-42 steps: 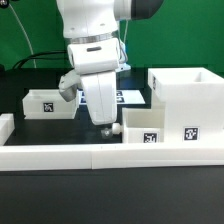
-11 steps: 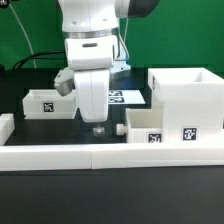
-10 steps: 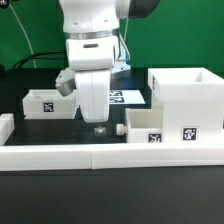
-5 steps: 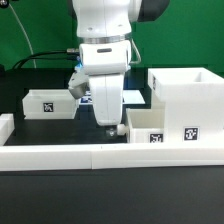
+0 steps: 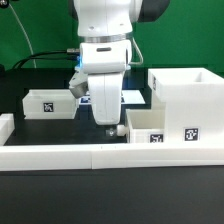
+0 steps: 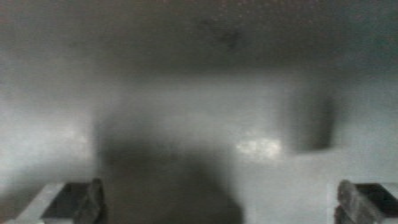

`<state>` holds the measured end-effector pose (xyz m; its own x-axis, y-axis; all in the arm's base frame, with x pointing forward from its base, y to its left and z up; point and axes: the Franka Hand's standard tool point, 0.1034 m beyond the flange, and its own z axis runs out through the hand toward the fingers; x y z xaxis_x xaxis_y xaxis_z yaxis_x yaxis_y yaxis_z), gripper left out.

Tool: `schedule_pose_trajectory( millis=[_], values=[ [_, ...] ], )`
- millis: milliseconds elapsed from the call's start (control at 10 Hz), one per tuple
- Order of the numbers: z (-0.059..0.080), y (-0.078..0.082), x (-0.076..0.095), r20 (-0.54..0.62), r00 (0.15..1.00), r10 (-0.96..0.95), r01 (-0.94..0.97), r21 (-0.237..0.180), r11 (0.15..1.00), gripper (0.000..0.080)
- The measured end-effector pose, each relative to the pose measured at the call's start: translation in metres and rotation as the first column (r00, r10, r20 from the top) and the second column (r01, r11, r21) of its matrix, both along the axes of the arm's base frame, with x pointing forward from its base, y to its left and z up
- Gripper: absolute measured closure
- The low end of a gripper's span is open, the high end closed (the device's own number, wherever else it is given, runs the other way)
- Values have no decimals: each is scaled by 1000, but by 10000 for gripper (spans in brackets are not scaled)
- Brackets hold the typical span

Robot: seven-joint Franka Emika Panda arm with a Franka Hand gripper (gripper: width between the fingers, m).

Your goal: Assemble drawer

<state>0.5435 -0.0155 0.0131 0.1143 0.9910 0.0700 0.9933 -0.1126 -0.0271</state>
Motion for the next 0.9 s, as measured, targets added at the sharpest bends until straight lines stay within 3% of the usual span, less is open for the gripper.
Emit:
schedule_pose_trajectory(
  millis=[500, 700, 900],
  values=[
    [9, 7, 35, -18, 998, 56, -56, 8, 998, 150],
    [9, 18, 38, -22, 999, 33, -33, 3, 999, 150],
    [7, 18, 35, -26, 999, 34, -34, -8, 999, 150]
  ],
)
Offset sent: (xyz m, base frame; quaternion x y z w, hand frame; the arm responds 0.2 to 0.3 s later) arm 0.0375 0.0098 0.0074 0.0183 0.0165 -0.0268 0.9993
